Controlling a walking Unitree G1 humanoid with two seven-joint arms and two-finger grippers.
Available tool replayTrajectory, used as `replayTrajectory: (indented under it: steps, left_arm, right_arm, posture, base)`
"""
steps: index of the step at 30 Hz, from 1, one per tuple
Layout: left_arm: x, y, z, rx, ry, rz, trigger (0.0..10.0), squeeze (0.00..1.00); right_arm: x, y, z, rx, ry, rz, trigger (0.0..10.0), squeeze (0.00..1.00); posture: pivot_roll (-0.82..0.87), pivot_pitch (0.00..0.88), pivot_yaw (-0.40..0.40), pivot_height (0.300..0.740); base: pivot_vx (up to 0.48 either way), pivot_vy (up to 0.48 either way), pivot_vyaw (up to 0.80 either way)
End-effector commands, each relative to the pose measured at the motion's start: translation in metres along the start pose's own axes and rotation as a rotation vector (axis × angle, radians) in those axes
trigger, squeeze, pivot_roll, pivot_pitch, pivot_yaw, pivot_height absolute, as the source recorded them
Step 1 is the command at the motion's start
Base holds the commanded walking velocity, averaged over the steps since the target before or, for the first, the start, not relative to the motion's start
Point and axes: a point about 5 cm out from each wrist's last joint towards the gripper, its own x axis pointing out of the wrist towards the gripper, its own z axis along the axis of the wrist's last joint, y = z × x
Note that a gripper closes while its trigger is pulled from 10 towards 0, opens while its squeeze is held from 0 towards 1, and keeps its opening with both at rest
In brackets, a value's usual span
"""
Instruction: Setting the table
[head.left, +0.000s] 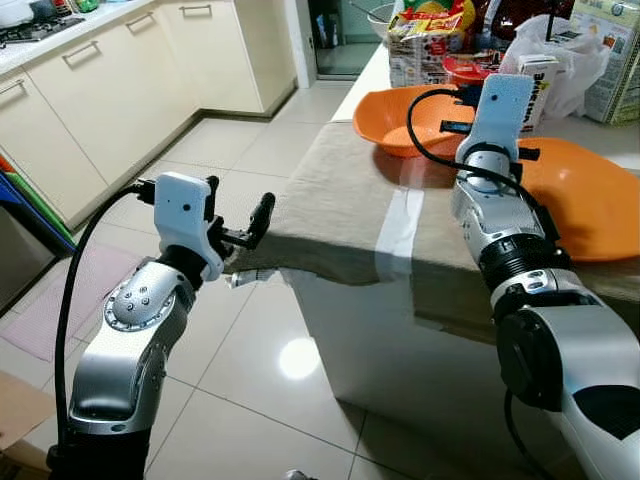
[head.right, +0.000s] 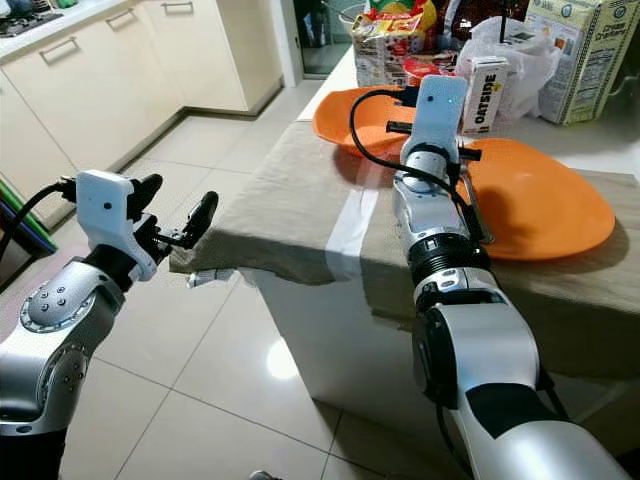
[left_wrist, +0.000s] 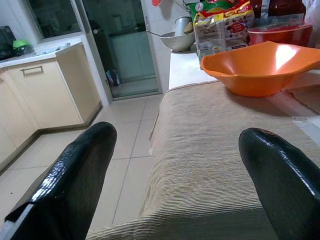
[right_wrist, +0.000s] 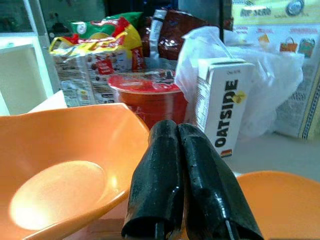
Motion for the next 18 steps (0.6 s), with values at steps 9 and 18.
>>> replayTrajectory:
  steps: [9, 18]
  left_arm:
    - [0.003, 0.004, 0.005, 0.022, -0.011, 0.012, 10.0, 0.0]
    - [0.004, 0.003, 0.005, 0.041, -0.015, 0.01, 10.0, 0.0]
  right_arm:
    - [-0.003, 0.003, -0.009, -0.011, 0.044, 0.009, 10.0, 1.0]
    - [-0.004, 0.002, -0.007, -0.058, -0.026, 0.013, 10.0, 1.0]
  posture:
    - [-0.08, 0.0, 0.168, 0.735]
    - [-0.09, 0.0, 0.168, 0.735]
  base:
    - [0.0, 0.0, 0.0]
    - [0.0, 0.0, 0.0]
